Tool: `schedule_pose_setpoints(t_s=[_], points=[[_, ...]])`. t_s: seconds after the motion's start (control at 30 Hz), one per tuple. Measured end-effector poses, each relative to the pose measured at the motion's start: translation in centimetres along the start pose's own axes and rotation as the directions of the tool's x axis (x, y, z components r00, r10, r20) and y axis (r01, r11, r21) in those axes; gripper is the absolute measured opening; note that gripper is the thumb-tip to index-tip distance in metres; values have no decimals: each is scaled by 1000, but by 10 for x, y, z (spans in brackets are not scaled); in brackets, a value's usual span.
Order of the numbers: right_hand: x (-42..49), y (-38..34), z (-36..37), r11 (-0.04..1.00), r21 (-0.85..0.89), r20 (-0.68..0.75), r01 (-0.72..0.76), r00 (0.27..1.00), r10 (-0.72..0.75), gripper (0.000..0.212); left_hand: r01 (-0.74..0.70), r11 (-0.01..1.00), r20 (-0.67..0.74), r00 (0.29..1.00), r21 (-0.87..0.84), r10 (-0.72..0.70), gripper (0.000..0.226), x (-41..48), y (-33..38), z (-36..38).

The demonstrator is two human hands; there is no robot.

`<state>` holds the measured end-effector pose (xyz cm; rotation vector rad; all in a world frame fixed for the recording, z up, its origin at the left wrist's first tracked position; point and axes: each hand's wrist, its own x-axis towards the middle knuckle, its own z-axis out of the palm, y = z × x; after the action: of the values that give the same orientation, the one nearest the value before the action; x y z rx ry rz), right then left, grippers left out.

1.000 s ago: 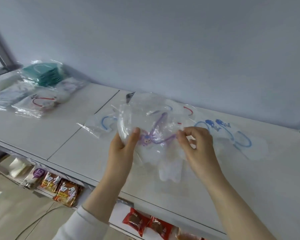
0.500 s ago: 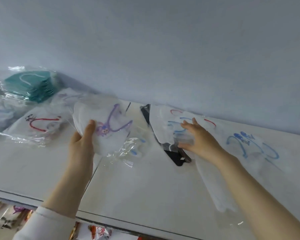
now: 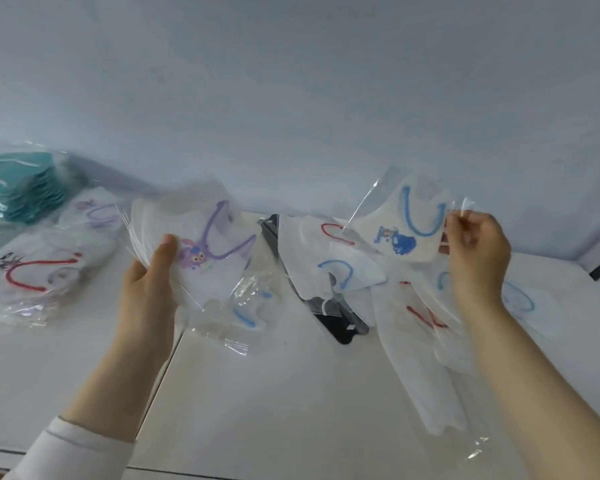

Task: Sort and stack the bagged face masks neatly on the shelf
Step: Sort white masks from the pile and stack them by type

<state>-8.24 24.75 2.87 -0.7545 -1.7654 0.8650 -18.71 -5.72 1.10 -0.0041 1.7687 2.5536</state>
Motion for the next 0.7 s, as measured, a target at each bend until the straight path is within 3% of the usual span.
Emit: schedule_pose_setpoints(t_s=[0.13, 0.23, 0.27, 0.33, 0.37, 0.43, 0.47, 0.5, 0.57, 0.63, 0.7], points=[[29, 20, -6, 931, 124, 9, -345, 938, 346, 22, -11, 1000, 28, 1000, -14, 11, 20, -1, 0, 10], [28, 43, -11, 884, 53, 80, -464, 885, 459, 35, -10, 1000, 36, 999, -10, 10, 18, 2, -2, 12], [26, 50, -12, 888, -78, 104, -453, 882, 459, 44, -8, 1000, 34, 999, -15, 8, 18, 2, -2, 13], [19, 58, -14, 825, -520, 122, -221, 937, 328, 69, -3, 1000, 38, 999, -26, 4, 17, 3, -2, 16], [15, 57, -14, 775, -627, 149, -74, 966, 213, 80, -5, 1000, 44, 999, -26, 6, 17, 3, -3, 17], [3, 45, -6, 785, -594, 324, 174, 946, 36, 93, -11, 1000, 50, 999, -28, 12, 17, 5, -3, 20], [-5, 36, 1, 803, -509, 492, 312, 870, -26, 96, -10, 1000, 48, 999, -28, 12, 16, 6, -2, 22], [-15, 25, 9, 809, -406, 675, 425, 736, -48, 99, -10, 1000, 43, 999, -26, 11, 16, 7, -2, 23], [-38, 2, 27, 814, -225, 913, 536, 407, -16, 107, -7, 1000, 34, 999, -26, 8, 17, 10, -1, 25], [-63, -15, 50, 781, -123, 983, 612, 185, 10, 113, -5, 1000, 26, 1000, -28, 5, 17, 12, 2, 27], [-89, -24, 74, 730, -36, 997, 682, 70, -17, 112, -15, 1000, 8, 1000, -24, 15, 18, 12, 6, 24]])
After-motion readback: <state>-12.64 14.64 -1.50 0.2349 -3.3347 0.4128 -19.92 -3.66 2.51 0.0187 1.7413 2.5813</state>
